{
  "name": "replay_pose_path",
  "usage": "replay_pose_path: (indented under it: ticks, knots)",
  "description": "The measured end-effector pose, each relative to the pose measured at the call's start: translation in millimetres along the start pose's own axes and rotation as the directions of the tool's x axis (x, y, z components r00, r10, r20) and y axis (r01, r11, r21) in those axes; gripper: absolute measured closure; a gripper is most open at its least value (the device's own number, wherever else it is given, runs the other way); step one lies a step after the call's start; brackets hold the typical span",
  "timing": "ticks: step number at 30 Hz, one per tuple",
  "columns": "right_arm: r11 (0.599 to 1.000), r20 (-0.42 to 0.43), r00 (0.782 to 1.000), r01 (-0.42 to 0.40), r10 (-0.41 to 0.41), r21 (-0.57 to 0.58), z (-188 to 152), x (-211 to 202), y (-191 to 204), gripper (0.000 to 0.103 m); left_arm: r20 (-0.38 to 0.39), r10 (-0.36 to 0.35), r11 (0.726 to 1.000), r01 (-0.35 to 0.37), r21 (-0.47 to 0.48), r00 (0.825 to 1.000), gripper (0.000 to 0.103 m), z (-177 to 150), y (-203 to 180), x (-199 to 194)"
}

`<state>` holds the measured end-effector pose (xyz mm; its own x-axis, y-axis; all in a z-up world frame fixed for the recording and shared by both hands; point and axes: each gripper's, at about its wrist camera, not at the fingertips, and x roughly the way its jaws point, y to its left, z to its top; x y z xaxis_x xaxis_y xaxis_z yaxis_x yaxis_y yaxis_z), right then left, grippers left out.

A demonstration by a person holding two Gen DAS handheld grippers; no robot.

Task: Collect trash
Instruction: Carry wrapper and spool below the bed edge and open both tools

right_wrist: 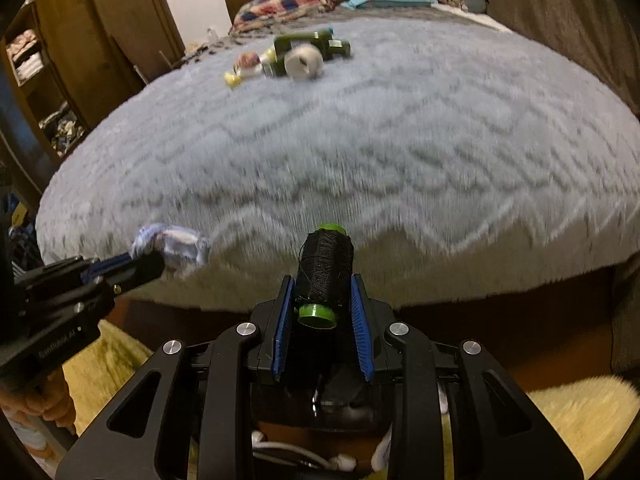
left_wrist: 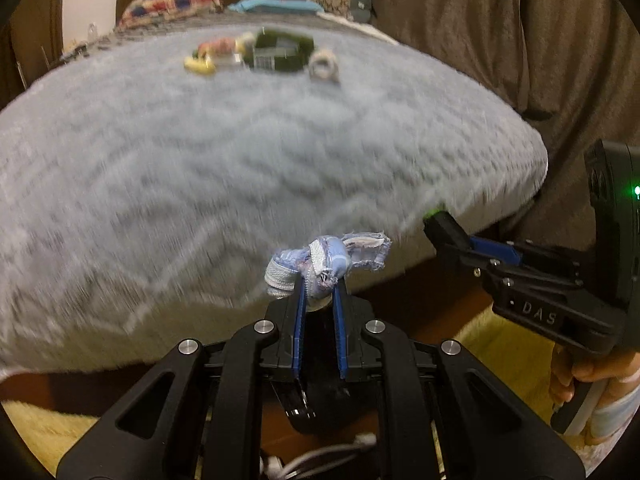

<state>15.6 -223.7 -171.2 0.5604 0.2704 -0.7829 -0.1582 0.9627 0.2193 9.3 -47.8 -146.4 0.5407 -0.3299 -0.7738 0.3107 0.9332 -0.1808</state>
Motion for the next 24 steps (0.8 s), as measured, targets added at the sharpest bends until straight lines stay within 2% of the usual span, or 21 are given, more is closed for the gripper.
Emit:
replay_pose_path:
  ticks: [7, 14, 24]
  knots:
    - [1.000, -0.101, 0.995, 0.007, -0.006, 0.009, -29.2, 32.9, -4.5, 0.074, -0.112, 0.017, 1.000, -0.018, -0.006, 0.994, 0.092, -33.6, 6.0, 40.5]
    - [1.000, -0.184, 0.983, -0.002, 0.007, 0.028, -42.0, 64.2, -7.7, 0.074, -0.218, -0.005, 1.000, 0.002, -0.016, 0.976, 0.092, -58.2, 10.4, 87.7]
    - [0.998, -0.235, 0.971, -0.015, 0.030, 0.067, -47.7, 85.1, -14.9, 0.074, -0.293, -0.026, 0.999, 0.017, -0.033, 0.956, 0.091, -64.2, 16.0, 121.9]
